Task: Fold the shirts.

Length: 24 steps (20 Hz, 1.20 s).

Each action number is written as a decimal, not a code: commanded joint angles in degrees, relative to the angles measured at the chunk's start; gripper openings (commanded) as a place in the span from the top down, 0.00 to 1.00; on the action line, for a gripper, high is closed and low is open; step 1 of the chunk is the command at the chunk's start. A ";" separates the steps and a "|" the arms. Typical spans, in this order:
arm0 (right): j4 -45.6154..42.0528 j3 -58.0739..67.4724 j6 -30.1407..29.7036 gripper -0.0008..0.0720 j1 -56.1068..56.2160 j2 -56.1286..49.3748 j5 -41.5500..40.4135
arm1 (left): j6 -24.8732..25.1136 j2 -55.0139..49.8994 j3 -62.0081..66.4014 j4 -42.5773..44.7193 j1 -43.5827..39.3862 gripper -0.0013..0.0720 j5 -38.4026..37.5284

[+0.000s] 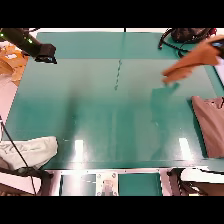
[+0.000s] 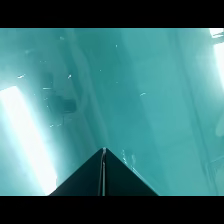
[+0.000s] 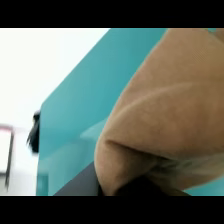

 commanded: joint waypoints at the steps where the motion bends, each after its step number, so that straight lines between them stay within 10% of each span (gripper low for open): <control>1: -3.89 0.31 0.81 0.97 -14.34 1.66 3.89 | 0.00 0.04 0.07 -0.02 0.04 0.95 -0.17; 9: -15.13 0.31 -0.98 0.97 -28.52 1.81 14.19 | -0.02 0.04 0.04 -0.04 0.04 0.95 -0.04; 19: -52.17 -4.24 12.79 0.97 -28.39 7.98 24.63 | -0.02 0.04 0.04 -0.28 0.04 0.95 -2.82; 20: -54.86 -6.75 13.55 0.85 -28.39 7.98 25.11 | -0.02 0.04 0.04 -0.28 0.04 0.95 -2.99; 22: -60.04 -13.00 16.41 0.23 -28.41 7.96 25.42 | -0.02 0.04 0.04 -0.33 0.04 0.95 -3.30; 24: -62.12 -17.53 18.40 0.23 -28.41 7.65 25.59 | -0.02 0.04 0.04 -0.79 0.04 0.95 -3.30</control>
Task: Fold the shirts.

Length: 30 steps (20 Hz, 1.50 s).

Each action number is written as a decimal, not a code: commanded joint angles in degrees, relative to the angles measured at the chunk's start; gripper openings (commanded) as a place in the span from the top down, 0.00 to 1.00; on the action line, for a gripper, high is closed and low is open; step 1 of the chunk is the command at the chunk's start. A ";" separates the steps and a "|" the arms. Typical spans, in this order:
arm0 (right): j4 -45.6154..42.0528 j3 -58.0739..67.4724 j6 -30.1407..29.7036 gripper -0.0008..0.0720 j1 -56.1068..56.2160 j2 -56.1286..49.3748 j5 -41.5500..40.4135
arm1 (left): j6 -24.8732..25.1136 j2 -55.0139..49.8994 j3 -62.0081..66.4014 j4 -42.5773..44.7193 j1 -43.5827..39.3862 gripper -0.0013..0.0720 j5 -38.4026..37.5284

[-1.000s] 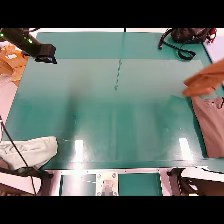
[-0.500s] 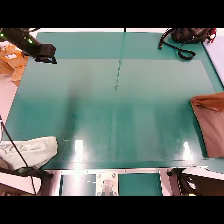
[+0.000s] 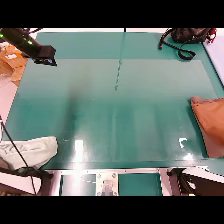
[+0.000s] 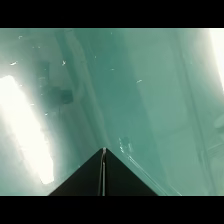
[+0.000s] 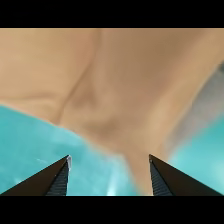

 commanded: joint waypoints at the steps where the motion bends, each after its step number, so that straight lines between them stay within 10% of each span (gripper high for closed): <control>1: -7.08 -6.60 5.95 0.23 0.02 -0.39 1.38 | 0.02 0.04 0.04 -0.87 0.04 0.95 -0.42; 4: -0.15 -4.72 6.67 0.23 1.11 -0.85 -0.37 | 0.07 0.04 0.07 -1.53 0.04 0.95 -0.37; 7: 12.92 -1.29 2.71 0.87 6.40 -0.81 -5.88 | 1.03 0.37 0.07 -1.53 0.04 0.95 1.31; 9: 20.63 0.09 0.24 0.97 12.74 -0.79 -10.78 | 0.63 1.62 0.07 -1.49 0.04 0.95 2.84; 14: 23.54 -1.18 -7.15 0.97 33.77 -0.44 -14.82 | -3.91 8.68 -7.89 -1.36 0.04 0.95 3.32; 24: 20.83 -34.80 -13.90 0.97 63.43 17.35 -25.33 | -8.13 44.46 -67.58 -0.74 0.04 0.95 14.53; 30: 21.03 -36.74 -13.90 0.97 67.14 18.14 -27.52 | -7.93 46.84 -71.78 -0.15 0.04 0.95 16.85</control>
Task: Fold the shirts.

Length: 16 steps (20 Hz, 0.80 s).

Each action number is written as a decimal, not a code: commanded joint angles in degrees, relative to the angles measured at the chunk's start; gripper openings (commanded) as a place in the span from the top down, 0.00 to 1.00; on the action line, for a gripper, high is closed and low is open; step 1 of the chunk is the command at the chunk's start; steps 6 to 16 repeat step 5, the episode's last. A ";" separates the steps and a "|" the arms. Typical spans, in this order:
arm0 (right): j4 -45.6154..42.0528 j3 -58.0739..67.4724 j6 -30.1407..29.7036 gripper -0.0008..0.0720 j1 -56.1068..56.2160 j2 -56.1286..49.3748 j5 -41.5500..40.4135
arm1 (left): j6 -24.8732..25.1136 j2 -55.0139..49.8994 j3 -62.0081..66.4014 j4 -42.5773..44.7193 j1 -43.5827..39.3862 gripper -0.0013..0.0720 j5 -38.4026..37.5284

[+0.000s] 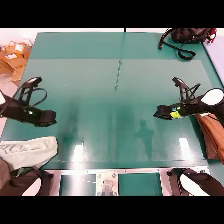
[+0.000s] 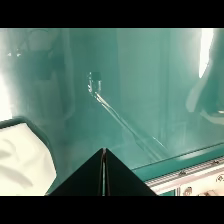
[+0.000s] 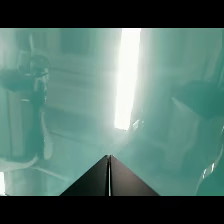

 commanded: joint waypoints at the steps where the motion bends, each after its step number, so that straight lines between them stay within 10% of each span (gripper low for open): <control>1: 0.09 -1.64 -0.28 0.97 1.77 0.81 -1.51 | -0.11 1.70 -2.89 0.22 0.04 0.95 1.68; 16: 0.09 -1.64 -0.28 0.97 1.77 0.81 -1.51 | -0.15 1.70 -2.89 0.11 0.04 0.95 1.66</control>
